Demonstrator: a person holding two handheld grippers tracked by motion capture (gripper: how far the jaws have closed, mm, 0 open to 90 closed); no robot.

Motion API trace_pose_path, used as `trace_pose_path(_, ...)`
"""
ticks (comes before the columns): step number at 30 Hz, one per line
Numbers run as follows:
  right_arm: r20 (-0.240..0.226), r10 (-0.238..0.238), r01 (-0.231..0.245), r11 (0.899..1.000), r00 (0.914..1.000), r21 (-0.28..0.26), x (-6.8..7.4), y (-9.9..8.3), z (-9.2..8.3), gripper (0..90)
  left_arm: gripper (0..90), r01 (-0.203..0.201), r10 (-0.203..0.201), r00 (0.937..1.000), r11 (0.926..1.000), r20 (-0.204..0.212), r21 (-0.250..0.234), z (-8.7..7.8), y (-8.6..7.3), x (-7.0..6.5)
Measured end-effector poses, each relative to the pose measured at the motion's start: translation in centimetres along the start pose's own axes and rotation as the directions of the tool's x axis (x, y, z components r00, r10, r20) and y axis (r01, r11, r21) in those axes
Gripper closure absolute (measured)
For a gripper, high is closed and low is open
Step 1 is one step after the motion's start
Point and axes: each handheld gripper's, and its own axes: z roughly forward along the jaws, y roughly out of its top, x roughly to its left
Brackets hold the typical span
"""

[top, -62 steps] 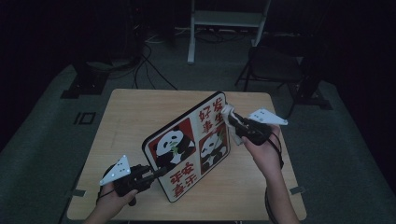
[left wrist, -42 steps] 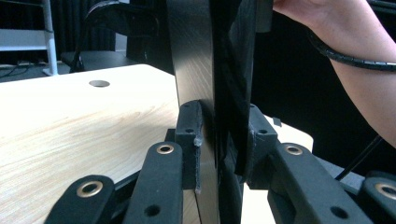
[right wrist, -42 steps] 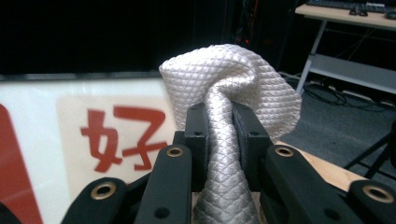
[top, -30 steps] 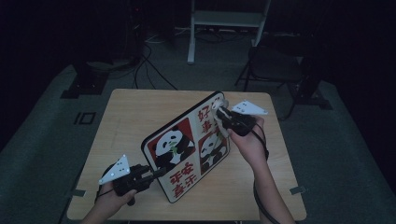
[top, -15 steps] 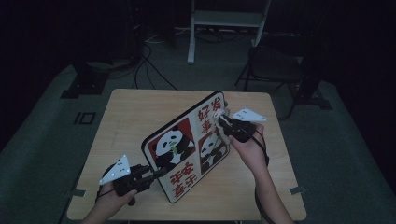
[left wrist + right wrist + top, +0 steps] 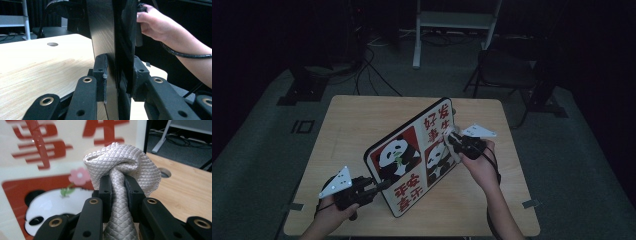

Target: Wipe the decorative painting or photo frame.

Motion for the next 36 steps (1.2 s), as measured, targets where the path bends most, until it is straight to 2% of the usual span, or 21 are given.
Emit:
trace_pose_path(15, 0.012, 0.015, -0.016, 0.994, 0.9998, 0.107, -0.6, -3.8, 1.2, 78.1, 72.1, -0.012, 0.012, 0.9999, 0.9999, -0.003, 0.006, 0.0, 0.0, -0.1)
trace_pose_path(19, 0.014, 0.020, -0.022, 0.992, 0.9997, 0.128, -0.7, -4.6, 1.5, 78.1, 71.9, -0.005, 0.005, 1.0000, 1.0000, 0.003, 0.003, 0.0, 0.0, 0.0)
trace_pose_path(36, 0.017, 0.042, -0.045, 0.973, 0.9990, 0.228, -1.0, -8.2, 2.7, 78.1, 71.9, -0.008, 0.008, 1.0000, 1.0000, 0.002, 0.003, 0.0, 0.0, -0.1)
